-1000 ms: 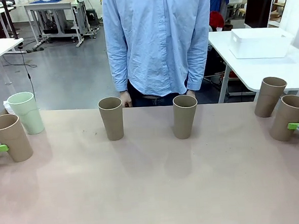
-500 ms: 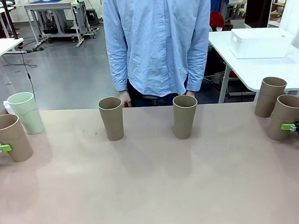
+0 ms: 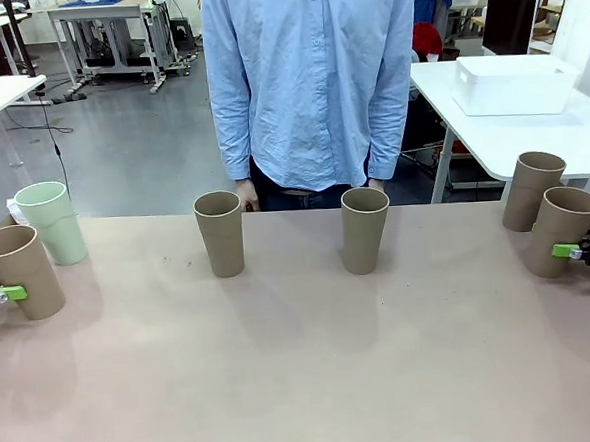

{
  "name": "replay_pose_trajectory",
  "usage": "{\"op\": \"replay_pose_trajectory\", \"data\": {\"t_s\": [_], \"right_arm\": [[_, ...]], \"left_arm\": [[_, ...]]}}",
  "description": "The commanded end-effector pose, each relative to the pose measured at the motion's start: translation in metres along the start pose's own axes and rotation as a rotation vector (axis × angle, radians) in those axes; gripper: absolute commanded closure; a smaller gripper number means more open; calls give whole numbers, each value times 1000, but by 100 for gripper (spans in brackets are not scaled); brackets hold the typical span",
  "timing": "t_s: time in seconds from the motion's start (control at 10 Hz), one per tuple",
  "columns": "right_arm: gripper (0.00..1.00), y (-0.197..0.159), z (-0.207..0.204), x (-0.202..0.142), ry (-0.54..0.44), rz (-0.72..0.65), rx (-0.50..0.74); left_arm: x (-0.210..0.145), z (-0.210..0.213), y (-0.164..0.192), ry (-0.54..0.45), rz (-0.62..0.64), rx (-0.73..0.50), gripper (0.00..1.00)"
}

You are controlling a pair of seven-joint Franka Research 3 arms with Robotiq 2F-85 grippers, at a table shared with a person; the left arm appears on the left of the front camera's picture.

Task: Stack the cups and store them in the basket.
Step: Pick up two Reusable plastic cups , one in each hand.

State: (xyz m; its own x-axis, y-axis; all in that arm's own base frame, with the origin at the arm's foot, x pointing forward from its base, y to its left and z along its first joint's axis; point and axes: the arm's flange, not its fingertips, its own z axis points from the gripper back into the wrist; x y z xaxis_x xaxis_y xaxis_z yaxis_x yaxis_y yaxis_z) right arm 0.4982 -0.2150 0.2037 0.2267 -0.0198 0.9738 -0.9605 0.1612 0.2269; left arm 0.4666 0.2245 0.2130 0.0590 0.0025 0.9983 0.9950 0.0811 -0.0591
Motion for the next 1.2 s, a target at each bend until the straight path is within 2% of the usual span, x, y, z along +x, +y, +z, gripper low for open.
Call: {"op": "replay_pose_trajectory", "data": {"t_s": [0.0, 0.3, 0.4, 0.5, 0.6, 0.7, 0.8, 1.1], "right_arm": [[0, 3, -4, 6, -15, -9, -27], [0, 3, -3, 6, -20, -9, -13], [20, 3, -3, 6, -20, -5, 0], [20, 3, -3, 6, -18, -5, 7], [40, 3, -3, 6, -18, -1, 11], [25, 3, -3, 7, -19, 2, 14], [60, 3, -2, 7, -15, 1, 38], [60, 1, 0, 1, -8, 0, 6]], "left_arm": [[7, -9, -5, -11, -1, 37, 0], [6, -11, -6, -9, -8, 38, 0], [6, -11, -6, -11, -14, 38, 18], [5, -10, -7, -8, -13, 34, 18], [5, -12, -8, -1, -14, 27, 37], [5, -12, -8, 3, -13, 17, 25], [4, -13, -9, -13, -10, -13, 55], [0, -4, 0, -7, -2, 6, 55]]}}
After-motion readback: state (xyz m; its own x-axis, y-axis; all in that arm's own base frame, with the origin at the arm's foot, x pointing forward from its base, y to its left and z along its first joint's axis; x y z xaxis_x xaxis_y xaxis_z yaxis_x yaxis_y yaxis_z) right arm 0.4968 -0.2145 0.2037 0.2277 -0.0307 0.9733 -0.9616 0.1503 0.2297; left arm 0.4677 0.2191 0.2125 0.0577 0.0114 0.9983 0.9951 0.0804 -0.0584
